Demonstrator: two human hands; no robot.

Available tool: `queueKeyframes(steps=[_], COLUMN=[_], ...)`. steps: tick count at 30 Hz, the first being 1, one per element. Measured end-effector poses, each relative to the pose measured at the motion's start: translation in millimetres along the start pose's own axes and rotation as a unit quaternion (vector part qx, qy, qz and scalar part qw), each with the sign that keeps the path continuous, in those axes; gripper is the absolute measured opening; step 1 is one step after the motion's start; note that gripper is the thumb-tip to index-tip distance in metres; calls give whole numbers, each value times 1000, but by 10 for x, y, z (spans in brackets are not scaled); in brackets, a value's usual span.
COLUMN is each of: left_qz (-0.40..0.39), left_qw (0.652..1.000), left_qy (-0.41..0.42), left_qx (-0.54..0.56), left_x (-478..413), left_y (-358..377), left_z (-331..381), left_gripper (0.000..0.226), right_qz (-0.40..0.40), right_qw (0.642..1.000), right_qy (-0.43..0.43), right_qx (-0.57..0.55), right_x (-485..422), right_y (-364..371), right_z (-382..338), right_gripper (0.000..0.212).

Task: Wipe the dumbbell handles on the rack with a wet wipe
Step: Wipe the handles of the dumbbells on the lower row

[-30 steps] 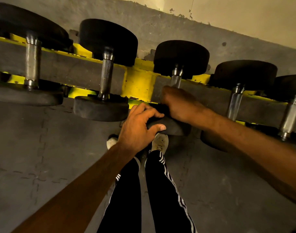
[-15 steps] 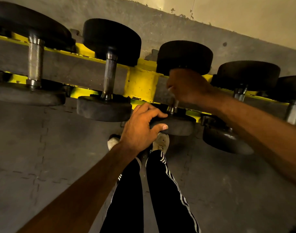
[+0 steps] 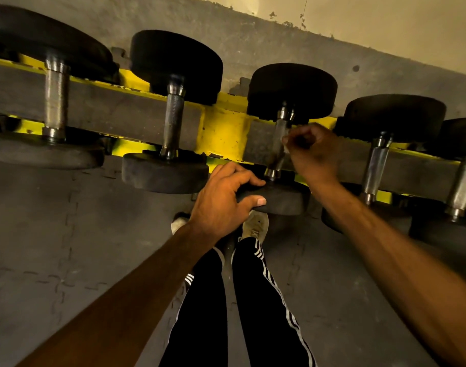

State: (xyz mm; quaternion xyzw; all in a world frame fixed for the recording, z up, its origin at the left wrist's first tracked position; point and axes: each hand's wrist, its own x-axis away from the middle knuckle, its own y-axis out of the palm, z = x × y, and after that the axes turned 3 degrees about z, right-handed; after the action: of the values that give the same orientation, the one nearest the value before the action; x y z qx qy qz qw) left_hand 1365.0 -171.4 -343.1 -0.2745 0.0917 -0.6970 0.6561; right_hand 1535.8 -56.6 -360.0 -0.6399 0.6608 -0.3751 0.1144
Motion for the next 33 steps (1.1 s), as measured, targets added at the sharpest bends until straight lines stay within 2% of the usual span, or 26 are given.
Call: queueKeyframes(steps=[3, 5, 9, 11, 15, 17, 22, 25, 27, 28, 31, 33], left_qz=[1, 2, 6, 0, 3, 8, 7, 0, -2, -3, 0, 0], left_qw=[1000, 1000, 1000, 1000, 1000, 1000, 1000, 1000, 1000, 1000, 1000, 1000], left_qy=[3, 0, 9, 5, 6, 8, 4, 1, 2, 3, 6, 3], left_qx=[-2, -3, -3, -3, -6, -5, -8, -14, -12, -9, 2, 7], left_x=[-12, -6, 5, 0, 1, 3, -8, -12, -9, -9, -17, -24], left_y=[-2, 2, 2, 1, 5, 15, 26, 12, 13, 13, 23, 19], left_z=[8, 15, -9, -7, -8, -25, -17, -10, -14, -22, -46, -53], left_gripper=[36, 37, 38, 37, 37, 36, 35, 36, 36, 37, 38, 37], right_qz=[-112, -150, -71, -90, -225, -239, -237, -273, -252, -217, -45, 20], right_qw=[988, 978, 968, 954, 944, 946, 930, 936, 948, 959, 987, 988], right_qy=[101, 142, 156, 173, 199, 188, 211, 195, 169, 146, 39, -26], right_qx=[21, 9, -182, -228, -138, -113, -185, -108, -99, -110, -150, -148], right_x=[111, 40, -216, -184, -14, -136, -288, -138, -90, -91, -146, -133], right_y=[-99, -138, -94, -81, -195, -179, -38, -192, -303, -316, -155, -11], right_z=[118, 147, 89, 214, 377, 296, 189, 245, 253, 228, 120, 71], right_gripper=[20, 22, 22, 22, 31, 30, 23, 26, 26, 22, 20, 19])
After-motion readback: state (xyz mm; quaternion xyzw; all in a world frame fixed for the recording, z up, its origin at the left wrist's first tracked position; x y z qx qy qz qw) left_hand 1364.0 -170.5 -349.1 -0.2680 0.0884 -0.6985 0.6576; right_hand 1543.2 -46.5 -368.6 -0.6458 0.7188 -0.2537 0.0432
